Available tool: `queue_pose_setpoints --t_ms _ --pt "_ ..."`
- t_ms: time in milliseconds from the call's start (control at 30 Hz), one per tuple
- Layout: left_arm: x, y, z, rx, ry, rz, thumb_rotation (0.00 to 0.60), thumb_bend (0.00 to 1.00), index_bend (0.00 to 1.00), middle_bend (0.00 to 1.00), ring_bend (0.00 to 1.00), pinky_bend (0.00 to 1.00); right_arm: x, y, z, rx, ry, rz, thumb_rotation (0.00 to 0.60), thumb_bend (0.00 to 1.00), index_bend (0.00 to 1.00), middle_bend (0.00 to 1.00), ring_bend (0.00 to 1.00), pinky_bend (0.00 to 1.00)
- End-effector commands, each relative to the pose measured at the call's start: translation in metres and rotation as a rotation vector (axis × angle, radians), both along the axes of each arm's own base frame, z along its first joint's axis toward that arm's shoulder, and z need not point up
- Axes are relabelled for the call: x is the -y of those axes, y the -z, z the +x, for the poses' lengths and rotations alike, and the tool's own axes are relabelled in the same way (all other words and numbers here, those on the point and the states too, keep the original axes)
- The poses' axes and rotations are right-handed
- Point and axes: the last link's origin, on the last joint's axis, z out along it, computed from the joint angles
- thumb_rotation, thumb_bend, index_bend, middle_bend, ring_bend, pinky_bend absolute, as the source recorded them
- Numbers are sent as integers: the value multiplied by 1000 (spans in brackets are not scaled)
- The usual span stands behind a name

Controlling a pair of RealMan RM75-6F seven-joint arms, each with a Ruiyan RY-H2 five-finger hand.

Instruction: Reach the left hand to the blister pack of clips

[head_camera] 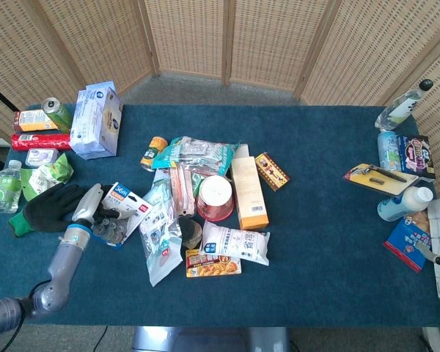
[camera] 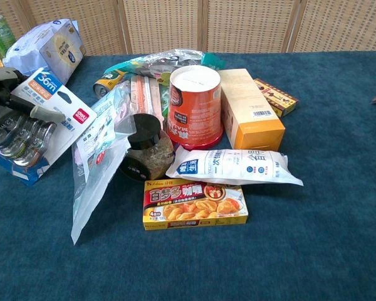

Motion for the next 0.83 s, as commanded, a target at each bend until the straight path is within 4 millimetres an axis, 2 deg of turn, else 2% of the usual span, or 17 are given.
queue_pose_setpoints --t_ms 33,300,633,833 --pt "1 -19 3 -1 13 44 600 127 631 1000 902 942 0 1 0 2 -1 2 600 0 0 0 0 0" --pt "7 -50 23 19 64 82 600 126 639 1000 902 942 0 1 3 4 -9 5 600 0 0 0 0 0" --pt "17 -121 70 -14 185 222 600 126 642 1000 901 942 1 2 6 14 -15 7 600 0 0 0 0 0" --pt "20 -147 83 -29 196 271 600 125 642 1000 905 942 1 4 7 13 -16 16 600 0 0 0 0 0"
